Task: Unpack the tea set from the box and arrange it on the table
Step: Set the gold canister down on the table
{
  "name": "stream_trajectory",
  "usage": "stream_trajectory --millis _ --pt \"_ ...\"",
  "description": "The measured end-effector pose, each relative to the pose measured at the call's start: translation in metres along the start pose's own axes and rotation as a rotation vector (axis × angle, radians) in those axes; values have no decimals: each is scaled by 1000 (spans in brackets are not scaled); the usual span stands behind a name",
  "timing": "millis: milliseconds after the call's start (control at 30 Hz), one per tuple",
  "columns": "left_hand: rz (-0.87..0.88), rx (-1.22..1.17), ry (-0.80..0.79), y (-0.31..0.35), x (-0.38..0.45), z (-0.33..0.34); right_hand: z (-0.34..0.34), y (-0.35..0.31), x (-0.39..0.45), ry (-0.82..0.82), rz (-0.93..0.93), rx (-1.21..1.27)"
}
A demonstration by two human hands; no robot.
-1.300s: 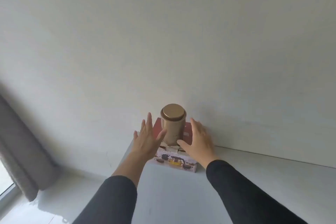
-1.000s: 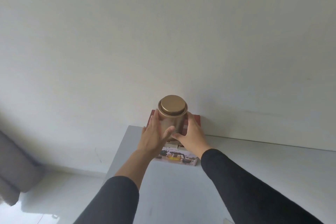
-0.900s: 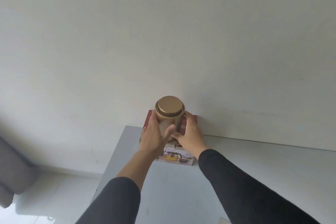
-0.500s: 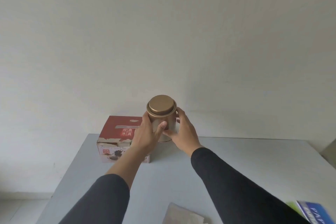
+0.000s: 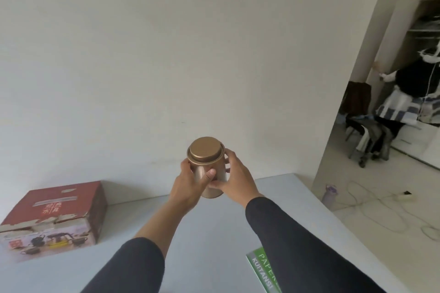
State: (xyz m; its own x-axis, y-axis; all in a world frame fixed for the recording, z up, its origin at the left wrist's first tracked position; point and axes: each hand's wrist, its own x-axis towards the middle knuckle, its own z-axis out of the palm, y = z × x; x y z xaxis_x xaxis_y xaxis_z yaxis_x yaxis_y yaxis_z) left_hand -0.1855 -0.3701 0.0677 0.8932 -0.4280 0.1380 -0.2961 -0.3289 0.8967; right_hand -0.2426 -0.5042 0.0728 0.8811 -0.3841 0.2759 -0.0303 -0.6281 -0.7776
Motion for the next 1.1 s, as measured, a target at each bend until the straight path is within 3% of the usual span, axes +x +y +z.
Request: stream_trajectory --millis 333,533,833,1100 --pt "13 29 -226 13 61 91 -44 84 14 148 175 -9" --pt "3 55 -255 -9 99 156 -51 151 37 188 245 -44" --pt "-145 86 -161 -57 173 236 -48 248 114 69 259 -53" --pt "-260 91 -164 -98 211 256 -19 292 150 -41 269 4"
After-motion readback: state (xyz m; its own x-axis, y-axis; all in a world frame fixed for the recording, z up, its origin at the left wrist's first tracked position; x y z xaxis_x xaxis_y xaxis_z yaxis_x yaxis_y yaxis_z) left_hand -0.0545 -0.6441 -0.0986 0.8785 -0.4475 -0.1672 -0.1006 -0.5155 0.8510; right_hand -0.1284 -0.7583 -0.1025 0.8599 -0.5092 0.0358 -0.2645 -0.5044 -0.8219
